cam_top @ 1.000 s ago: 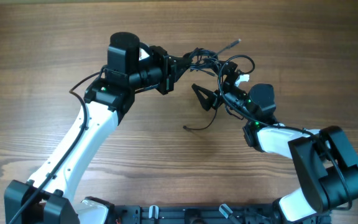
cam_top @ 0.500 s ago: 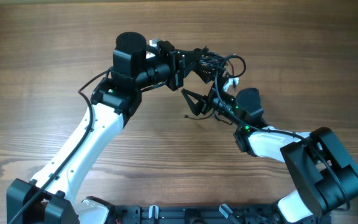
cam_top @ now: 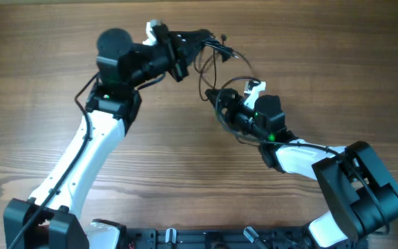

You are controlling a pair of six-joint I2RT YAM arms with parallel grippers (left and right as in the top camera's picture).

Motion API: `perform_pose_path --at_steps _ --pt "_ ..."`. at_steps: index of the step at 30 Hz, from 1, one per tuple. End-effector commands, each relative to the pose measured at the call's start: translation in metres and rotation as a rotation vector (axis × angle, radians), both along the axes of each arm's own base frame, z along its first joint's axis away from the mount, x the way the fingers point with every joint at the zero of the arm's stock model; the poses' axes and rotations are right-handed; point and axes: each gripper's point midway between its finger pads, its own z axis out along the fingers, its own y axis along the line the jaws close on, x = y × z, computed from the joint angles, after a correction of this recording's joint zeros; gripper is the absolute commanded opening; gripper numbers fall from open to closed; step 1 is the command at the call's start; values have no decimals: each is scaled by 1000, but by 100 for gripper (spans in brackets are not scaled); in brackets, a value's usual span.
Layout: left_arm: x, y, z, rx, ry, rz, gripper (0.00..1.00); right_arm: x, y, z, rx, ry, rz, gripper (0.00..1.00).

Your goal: Untangle cables

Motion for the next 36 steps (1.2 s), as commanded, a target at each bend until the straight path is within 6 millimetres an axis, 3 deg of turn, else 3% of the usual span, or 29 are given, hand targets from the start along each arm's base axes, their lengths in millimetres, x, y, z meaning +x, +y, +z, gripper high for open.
perform_pose_path --at_steps 1,7,15,17,20,23,25,29,31,34,36 --pt "-3 11 18 -13 -49 -26 4 2 -12 -17 -122 -48 14 98" --pt "3 22 18 -11 -53 -5 4 9 -65 -52 -184 113 -80 100" --pt "14 47 18 50 -148 48 4 22 -123 -47 -92 164 -143 100" --pt "14 47 18 50 -147 49 4 19 -126 -43 -48 170 -107 100" --pt "14 47 10 56 -105 47 4 5 -109 -29 63 187 21 100" --pt "12 46 -13 76 13 40 4 -8 -87 -2 189 178 153 100" --pt "10 46 -30 92 106 44 4 -11 -71 26 236 74 246 100" --pt "8 48 -56 128 233 85 4 -20 -31 81 210 -297 377 100" --pt "8 51 -66 144 281 108 4 -25 -10 82 166 -383 388 100" --pt "5 52 -73 148 330 108 4 -20 8 62 115 -308 304 99" --pt "0 47 -79 158 362 95 4 -16 20 54 82 -288 237 92"
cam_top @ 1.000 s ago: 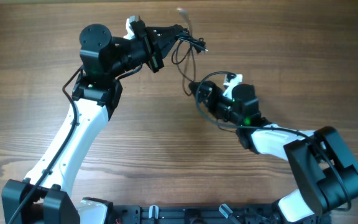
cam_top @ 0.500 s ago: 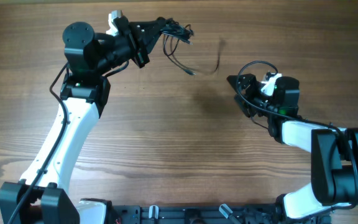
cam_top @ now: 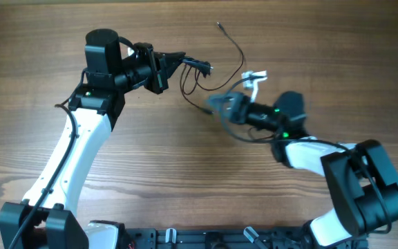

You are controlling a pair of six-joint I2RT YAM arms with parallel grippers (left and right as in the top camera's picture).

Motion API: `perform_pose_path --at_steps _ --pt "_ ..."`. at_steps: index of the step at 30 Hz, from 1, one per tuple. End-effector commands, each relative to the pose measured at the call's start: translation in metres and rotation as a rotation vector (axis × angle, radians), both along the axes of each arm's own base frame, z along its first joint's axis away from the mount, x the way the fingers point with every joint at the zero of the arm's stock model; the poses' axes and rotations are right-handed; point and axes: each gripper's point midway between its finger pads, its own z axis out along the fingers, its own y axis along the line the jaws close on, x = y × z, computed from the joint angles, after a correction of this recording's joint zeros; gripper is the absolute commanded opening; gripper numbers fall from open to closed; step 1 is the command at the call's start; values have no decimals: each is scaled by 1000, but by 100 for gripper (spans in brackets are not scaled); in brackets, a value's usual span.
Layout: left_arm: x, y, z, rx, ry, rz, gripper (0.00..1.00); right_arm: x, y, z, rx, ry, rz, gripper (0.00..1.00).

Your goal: Untangle cables

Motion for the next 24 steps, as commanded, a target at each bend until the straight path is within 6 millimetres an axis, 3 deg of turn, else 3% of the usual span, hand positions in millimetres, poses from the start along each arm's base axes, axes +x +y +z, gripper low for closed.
perform_pose_path --at_steps 1,5,8,9,10,11,14,17,19,22,23,24 --pt "-5 -7 3 9 8 -10 4 16 12 -5 -47 -46 -165 90" --pt "-19 -23 -6 19 59 -55 4 24 19 -1 -50 -75 -281 80" --pt "-27 -37 -6 21 61 -91 4 33 12 -3 -63 -71 -359 60" --pt "-30 -42 -6 21 61 -105 4 36 9 -4 -67 -68 -382 49" --pt "-33 -47 -6 23 60 -118 4 37 8 -4 -67 -66 -391 21" --pt "-33 -48 -7 31 58 -112 4 36 9 -5 -65 -55 -382 5" --pt "-18 -37 -7 61 29 -34 4 12 25 -22 -99 9 -219 5" --pt "2 -22 14 33 -83 14 4 -20 27 -74 -261 136 -68 4" --pt "11 -13 24 22 -131 40 4 -30 21 -97 -342 191 -47 4" --pt "16 -1 24 24 -134 70 4 -34 17 -106 -381 204 -43 6" --pt "18 2 24 26 -136 75 4 -32 16 -106 -384 203 -50 9" --pt "18 4 24 27 -137 79 4 -32 15 -106 -385 202 -53 21"
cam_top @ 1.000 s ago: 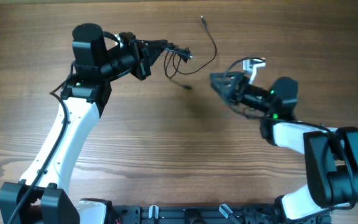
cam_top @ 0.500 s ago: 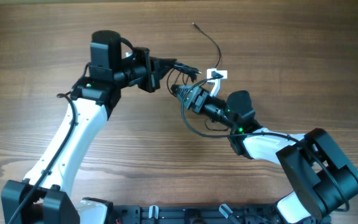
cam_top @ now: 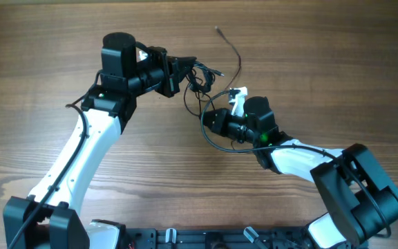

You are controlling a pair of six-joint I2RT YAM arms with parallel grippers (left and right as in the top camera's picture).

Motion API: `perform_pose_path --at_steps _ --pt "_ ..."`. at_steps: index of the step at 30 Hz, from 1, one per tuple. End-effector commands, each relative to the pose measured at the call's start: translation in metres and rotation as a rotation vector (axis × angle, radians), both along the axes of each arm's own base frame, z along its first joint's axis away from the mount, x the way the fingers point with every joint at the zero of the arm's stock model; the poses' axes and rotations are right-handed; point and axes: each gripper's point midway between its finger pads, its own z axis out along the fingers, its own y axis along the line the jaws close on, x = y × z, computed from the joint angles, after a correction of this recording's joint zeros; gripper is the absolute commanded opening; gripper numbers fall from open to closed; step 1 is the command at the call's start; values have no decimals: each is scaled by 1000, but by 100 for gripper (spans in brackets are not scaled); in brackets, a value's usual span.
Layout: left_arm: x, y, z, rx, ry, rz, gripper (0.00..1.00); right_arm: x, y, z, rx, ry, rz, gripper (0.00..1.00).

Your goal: Untangle cables

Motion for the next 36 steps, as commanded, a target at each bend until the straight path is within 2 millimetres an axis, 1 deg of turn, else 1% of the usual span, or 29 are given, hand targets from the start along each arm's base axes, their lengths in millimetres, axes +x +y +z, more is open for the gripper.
perform_pose_path --at_steps 1,2,3,5,6,8,11,13,15,16,18,20,22,24,26,28,32,33,35,36 --pt "19 24 31 2 -124 75 4 -22 -1 -23 -45 43 72 26" --pt "19 24 31 8 -133 70 4 -22 -1 -23 -46 42 70 29" --pt "19 24 31 14 -141 67 4 -21 -2 -23 -49 42 65 46" --pt "17 23 31 30 -164 49 4 -19 -3 -24 -55 38 55 94" --pt "16 22 31 42 -183 34 4 -18 -4 -24 -59 37 47 100" --pt "13 19 33 73 -243 -18 4 -12 -10 -24 -60 37 24 100" --pt "4 11 35 163 -423 -148 4 1 -28 -22 -35 56 -20 100" --pt "-6 5 37 231 -587 -262 4 10 -47 -17 34 116 -56 100" --pt "-15 2 30 305 -702 -359 4 21 -70 -11 93 147 -93 100" --pt "-19 2 26 337 -744 -397 4 24 -77 -5 120 138 -86 100" --pt "-29 0 15 399 -833 -487 4 23 -86 19 216 77 3 100" --pt "-42 -8 11 416 -918 -575 4 13 -87 44 306 32 120 100" --pt "-56 -21 15 387 -1006 -651 4 2 -82 56 357 39 195 100" --pt "-63 -30 16 368 -1026 -682 4 -4 -79 61 380 64 224 100" --pt "-74 -45 16 346 -1037 -723 4 -3 -76 60 395 118 205 100" --pt "-86 -61 17 322 -1053 -766 4 -1 -73 62 405 137 189 100" --pt "-103 -80 17 291 -1066 -822 4 2 -73 75 419 73 200 100" --pt "-108 -85 17 283 -1069 -836 4 3 -73 80 419 32 209 100" --pt "-112 -88 16 273 -1068 -850 4 3 -73 83 415 0 215 99" --pt "-113 -89 16 271 -1063 -852 4 3 -73 83 414 -6 217 96"
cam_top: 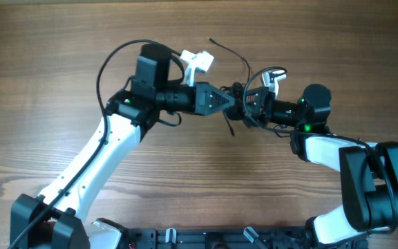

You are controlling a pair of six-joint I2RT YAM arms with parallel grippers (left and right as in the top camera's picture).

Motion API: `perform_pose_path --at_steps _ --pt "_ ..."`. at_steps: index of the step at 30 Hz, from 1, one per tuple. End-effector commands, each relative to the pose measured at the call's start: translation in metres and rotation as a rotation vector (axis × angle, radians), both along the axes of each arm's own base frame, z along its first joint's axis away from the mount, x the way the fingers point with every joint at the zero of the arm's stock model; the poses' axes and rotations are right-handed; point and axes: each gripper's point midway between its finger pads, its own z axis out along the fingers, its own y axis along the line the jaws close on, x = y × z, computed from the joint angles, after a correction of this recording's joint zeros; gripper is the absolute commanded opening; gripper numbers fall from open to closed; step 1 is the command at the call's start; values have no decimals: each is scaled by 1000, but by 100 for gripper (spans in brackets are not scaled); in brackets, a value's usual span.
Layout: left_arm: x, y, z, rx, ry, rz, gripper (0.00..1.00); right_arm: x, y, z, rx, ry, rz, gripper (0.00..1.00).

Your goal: Untangle cables

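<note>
Thin black cables (235, 57) form a small knot (238, 105) in the middle of the wooden table (61, 41). One loose end arcs up and to the left. A short tail hangs below the knot. My left gripper (229, 103) points right, its fingers shut on the knot's left side. My right gripper (249, 105) points left, facing the other, and is shut on the knot's right side. The two grippers almost touch, and the fingertips hide how the strands cross.
The left arm's own black lead (109, 62) loops up behind its wrist. A black rail (199, 238) runs along the table's near edge between the arm bases.
Both grippers have moved right, and the right one has also moved up. They now meet tip to tip at the knot. The left wrist has turned to point straight right.
Both grippers held the cables close together at the upper middle. Then they stood further apart with the cable stretched between them. Then they were closer again with loops bunched between them. Now they face each other across a tight knot.
</note>
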Motion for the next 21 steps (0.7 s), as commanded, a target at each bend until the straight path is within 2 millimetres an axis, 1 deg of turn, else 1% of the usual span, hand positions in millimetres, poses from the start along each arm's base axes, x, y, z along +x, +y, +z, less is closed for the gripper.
perform_pose_path --at_steps 1,2,3,4,5,6,7,10,11,12,13,15,17,19,21 --pt "-8 -4 17 -30 -51 -43 4 -3 2 0 2 -13 22 86" --pt "-9 -3 16 -27 -44 -42 4 -3 2 0 -6 -50 24 65" --pt "-9 -2 15 -23 -37 -40 4 -3 2 0 -12 -74 25 32" --pt "-8 -1 14 -19 -30 -35 4 -3 2 0 -12 -76 25 13" --pt "-6 3 13 -15 -22 -23 4 -3 2 0 -11 -69 25 4" --pt "-2 6 11 -9 -17 -7 7 -3 2 0 -11 -69 25 4" --pt "2 10 8 6 -11 18 12 -2 2 0 -10 -63 18 4" --pt "20 25 -16 127 14 154 68 9 -1 -2 11 59 -57 4" --pt "24 29 -23 166 23 190 84 15 -3 -3 22 106 -93 4" --pt "26 33 -29 195 34 215 90 21 -5 -4 34 152 -133 4" --pt "27 36 -33 218 43 232 100 26 -7 -4 45 188 -167 4" --pt "28 40 -39 247 80 272 100 36 -12 -7 70 267 -240 4" --pt "33 46 -50 297 167 380 100 45 -18 -12 91 353 -308 4" --pt "39 55 -62 346 290 544 100 53 -25 -27 95 464 -392 4" --pt "43 56 -67 347 394 684 100 56 -31 -47 73 573 -468 4"
